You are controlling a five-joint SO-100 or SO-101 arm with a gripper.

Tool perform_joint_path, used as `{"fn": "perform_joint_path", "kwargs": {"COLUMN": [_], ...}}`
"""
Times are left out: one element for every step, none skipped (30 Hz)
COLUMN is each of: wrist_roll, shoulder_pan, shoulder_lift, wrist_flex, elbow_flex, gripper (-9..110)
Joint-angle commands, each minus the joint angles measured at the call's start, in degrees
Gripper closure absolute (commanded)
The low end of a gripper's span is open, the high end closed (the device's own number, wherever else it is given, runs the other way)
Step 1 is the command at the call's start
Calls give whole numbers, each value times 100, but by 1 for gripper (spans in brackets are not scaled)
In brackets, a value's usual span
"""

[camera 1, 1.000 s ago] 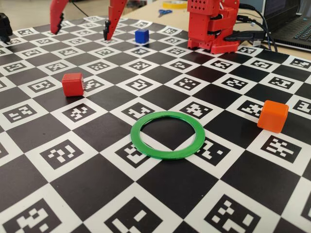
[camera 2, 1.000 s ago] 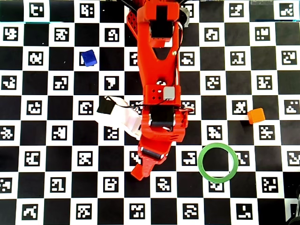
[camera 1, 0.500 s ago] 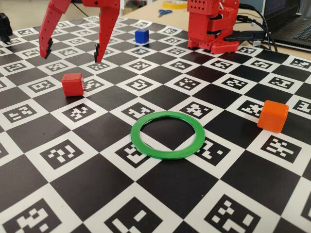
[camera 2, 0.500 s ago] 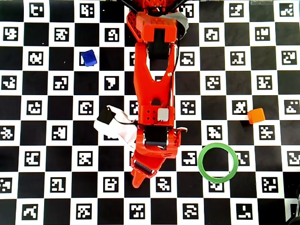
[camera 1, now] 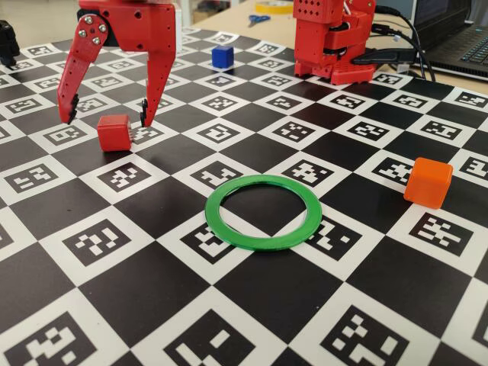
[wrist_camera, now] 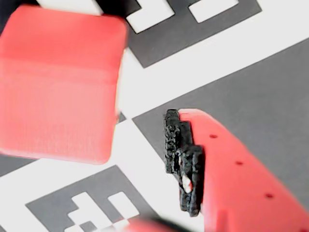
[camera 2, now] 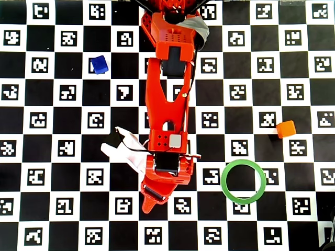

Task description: Grab the red cube then put it in the green circle then put the blue cube on top and finally the orange cube on top

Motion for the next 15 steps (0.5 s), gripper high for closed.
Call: {"fn": "perform_joint_path", "kwargs": {"wrist_roll": [-44,-44,-53,-70,-79,-79,-88,-88,-88,-88,-88,-88,-105,-114,-132], "shoulder_pan": [79,79,88,88,88,97,97,105,105,114,123,132,141,141,149], "shoulder_lift": [167,141,123,105,79,62,44,26,9,0,-9,-9,-9,-9,-9], "wrist_flex": [-97,-123,-141,-167,-185,-202,-211,-220,-220,-220,-229,-237,-237,-255,-272], "elbow_flex": [-483,-492,-492,-492,-492,-492,-492,-492,-492,-492,-483,-475,-466,-457,-439], "gripper": [59,59,59,59,59,59,59,59,59,59,59,59,59,59,59]}}
